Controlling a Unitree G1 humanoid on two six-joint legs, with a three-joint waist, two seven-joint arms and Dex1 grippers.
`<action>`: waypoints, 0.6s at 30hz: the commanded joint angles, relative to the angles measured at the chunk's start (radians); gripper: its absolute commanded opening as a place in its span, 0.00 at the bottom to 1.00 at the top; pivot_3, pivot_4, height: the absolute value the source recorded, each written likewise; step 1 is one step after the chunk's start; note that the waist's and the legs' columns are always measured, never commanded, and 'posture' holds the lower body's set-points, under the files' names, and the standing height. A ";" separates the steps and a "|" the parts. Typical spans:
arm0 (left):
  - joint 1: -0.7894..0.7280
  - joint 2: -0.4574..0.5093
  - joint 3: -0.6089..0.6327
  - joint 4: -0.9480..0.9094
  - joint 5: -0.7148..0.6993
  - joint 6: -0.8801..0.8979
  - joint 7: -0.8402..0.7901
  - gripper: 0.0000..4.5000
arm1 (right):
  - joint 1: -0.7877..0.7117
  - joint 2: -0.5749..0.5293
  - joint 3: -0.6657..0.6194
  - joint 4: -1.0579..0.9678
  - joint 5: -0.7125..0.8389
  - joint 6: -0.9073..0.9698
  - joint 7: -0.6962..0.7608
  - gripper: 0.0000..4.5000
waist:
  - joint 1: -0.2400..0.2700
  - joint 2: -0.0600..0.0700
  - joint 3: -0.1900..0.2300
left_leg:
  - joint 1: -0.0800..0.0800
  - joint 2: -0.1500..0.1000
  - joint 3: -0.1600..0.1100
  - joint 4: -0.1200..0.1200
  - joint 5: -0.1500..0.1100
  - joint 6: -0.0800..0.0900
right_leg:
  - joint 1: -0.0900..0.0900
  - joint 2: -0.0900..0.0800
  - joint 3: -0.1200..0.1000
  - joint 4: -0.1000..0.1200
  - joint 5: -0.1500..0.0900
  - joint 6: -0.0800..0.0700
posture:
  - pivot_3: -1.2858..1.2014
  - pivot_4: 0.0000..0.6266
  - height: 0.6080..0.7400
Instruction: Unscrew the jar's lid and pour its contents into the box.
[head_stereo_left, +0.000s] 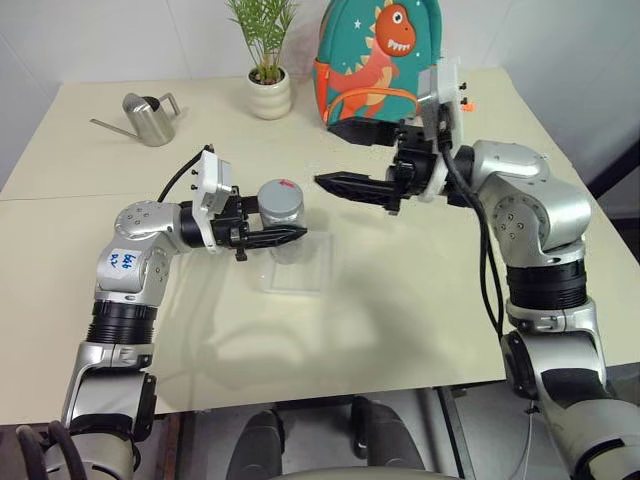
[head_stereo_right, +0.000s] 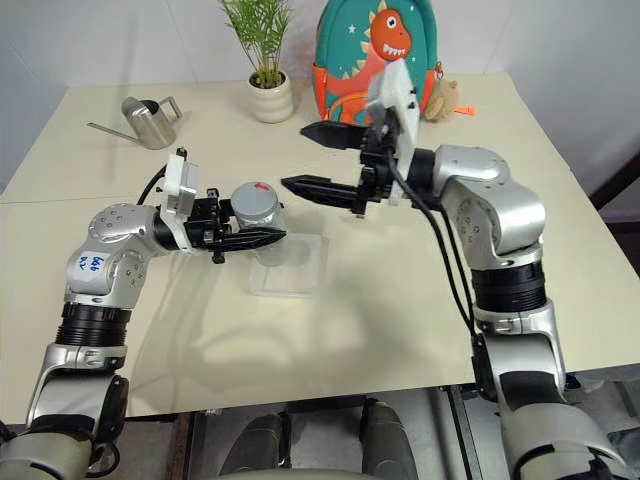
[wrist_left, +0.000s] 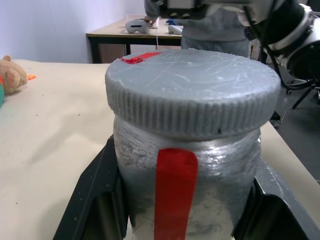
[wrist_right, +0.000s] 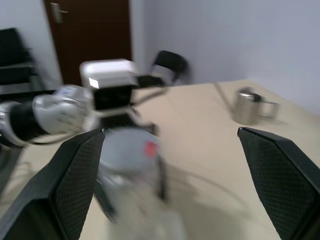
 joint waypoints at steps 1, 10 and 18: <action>-0.018 -0.001 0.007 -0.021 -0.003 -0.013 0.001 0.45 | -0.022 0.032 0.042 -0.062 0.000 0.036 -0.044 1.00 | 0.001 0.000 0.000 | 0.000 0.000 0.000 0.000 0.000 0.000 | 0.000 0.000 0.000 0.000 0.000 0.000 | 0.52 0.24 1.00; -0.023 -0.019 0.006 -0.022 -0.003 -0.016 0.012 0.45 | -0.078 0.087 0.118 0.022 -0.096 0.014 -0.113 1.00 | 0.003 0.000 0.000 | 0.000 0.000 0.000 0.000 0.000 0.000 | 0.000 0.000 0.000 0.000 0.000 0.000 | 0.52 0.24 1.00; -0.030 -0.022 0.012 -0.024 -0.013 -0.013 0.021 0.45 | -0.086 0.070 0.115 0.064 -0.121 -0.002 -0.073 1.00 | 0.000 0.000 0.000 | 0.000 0.000 0.000 0.000 0.000 0.000 | 0.000 0.000 0.000 0.000 0.000 0.000 | 0.52 0.24 1.00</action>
